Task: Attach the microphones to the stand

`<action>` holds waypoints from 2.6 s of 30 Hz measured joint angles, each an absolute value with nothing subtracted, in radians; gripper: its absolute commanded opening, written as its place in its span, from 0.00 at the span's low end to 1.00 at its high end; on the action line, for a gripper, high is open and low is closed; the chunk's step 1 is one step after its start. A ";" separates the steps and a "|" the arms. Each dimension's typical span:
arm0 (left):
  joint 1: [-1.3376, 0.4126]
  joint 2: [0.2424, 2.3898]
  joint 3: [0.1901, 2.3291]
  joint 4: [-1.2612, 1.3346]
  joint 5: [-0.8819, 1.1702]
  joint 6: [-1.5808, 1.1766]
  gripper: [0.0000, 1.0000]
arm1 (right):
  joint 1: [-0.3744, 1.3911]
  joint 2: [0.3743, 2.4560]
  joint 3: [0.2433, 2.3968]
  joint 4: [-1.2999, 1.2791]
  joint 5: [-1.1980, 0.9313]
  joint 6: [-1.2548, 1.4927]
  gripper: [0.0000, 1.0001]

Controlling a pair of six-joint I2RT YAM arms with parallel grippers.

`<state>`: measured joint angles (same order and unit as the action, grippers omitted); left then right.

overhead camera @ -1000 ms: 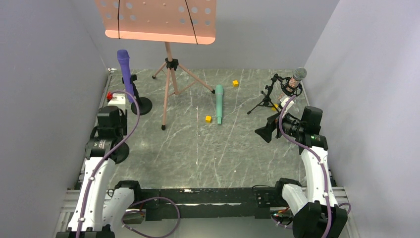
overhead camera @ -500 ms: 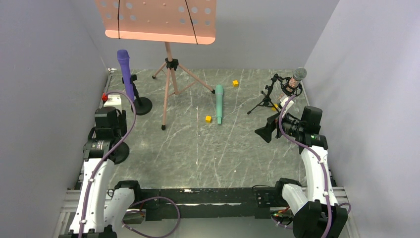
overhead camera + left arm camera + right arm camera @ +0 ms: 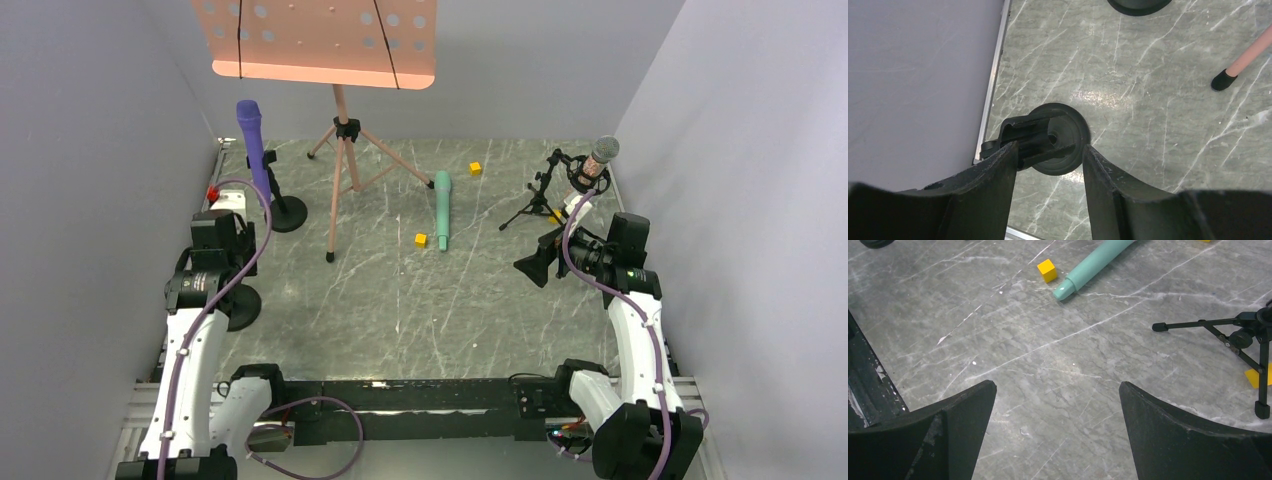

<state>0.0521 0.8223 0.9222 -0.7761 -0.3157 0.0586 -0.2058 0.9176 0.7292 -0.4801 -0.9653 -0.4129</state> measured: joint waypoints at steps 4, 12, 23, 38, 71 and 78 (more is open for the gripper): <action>0.052 0.823 0.922 -0.776 -0.314 0.059 0.55 | -0.202 0.920 0.731 -0.481 -0.965 -0.414 1.00; 0.055 0.867 0.935 -0.772 -0.344 0.041 0.27 | -0.201 0.921 0.733 -0.484 -0.965 -0.417 1.00; 0.055 0.908 0.973 -0.776 -0.344 0.008 0.00 | -0.201 0.921 0.733 -0.485 -0.953 -0.418 1.00; 0.055 0.907 0.983 -0.770 -0.255 -0.058 0.00 | -0.201 0.921 0.733 -0.485 -0.947 -0.420 1.00; -0.591 0.966 1.159 -0.739 0.313 0.086 0.00 | -0.201 0.921 0.733 -0.484 -0.912 -0.420 1.00; -0.818 1.251 1.285 -0.632 0.220 0.098 0.00 | -0.201 0.924 0.733 -0.484 -0.894 -0.425 1.00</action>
